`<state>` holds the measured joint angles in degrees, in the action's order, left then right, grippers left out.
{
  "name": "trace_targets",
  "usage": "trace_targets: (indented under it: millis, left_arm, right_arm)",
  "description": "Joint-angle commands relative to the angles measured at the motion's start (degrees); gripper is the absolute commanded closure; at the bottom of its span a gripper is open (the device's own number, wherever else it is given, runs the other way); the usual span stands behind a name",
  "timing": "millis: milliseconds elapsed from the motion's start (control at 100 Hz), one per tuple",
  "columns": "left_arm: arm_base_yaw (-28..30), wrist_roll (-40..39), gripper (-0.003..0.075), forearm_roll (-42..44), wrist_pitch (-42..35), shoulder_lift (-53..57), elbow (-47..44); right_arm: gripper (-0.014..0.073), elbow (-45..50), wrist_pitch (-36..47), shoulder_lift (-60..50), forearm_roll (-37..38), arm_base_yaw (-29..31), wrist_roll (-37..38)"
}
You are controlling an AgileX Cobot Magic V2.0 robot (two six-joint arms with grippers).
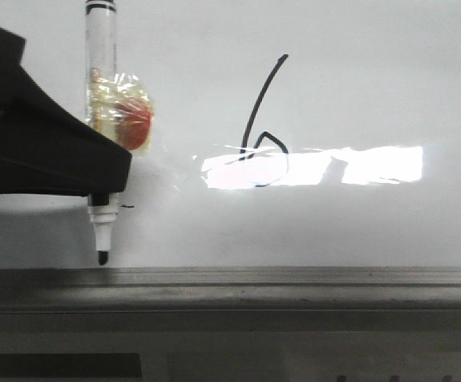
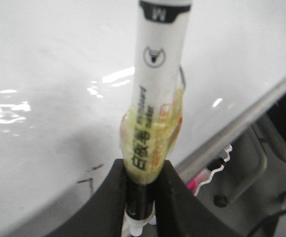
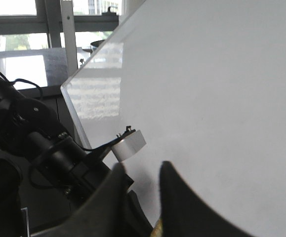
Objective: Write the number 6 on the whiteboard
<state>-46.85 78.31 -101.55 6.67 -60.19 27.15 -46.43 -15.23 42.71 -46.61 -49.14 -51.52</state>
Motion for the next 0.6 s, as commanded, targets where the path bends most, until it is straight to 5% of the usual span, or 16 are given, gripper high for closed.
trace_targets:
  millis: [0, 290, 440, 590]
  left_arm:
    - [0.15, -1.28, 0.0741, -2.36, -3.04, 0.63, 1.71]
    - [0.05, -1.28, 0.0741, -2.73, -8.82, -3.34, 6.76]
    - [-1.93, -0.64, 0.0741, -2.83, -21.51, -6.25, 10.02]
    - [-2.33, 1.30, 0.0741, -3.50, -21.53, -8.19, 12.19]
  right_arm:
    - [0.0655, -1.64, 3.30, -1.06, -0.82, 0.37, -0.62]
    - [0.0655, -1.53, 3.31, -0.73, -0.82, 0.49, -0.62]
    - [0.0655, -1.53, 3.31, -0.73, -0.82, 0.49, -0.62]
    - [0.0655, -1.53, 3.09, -0.73, -0.82, 0.49, -0.62]
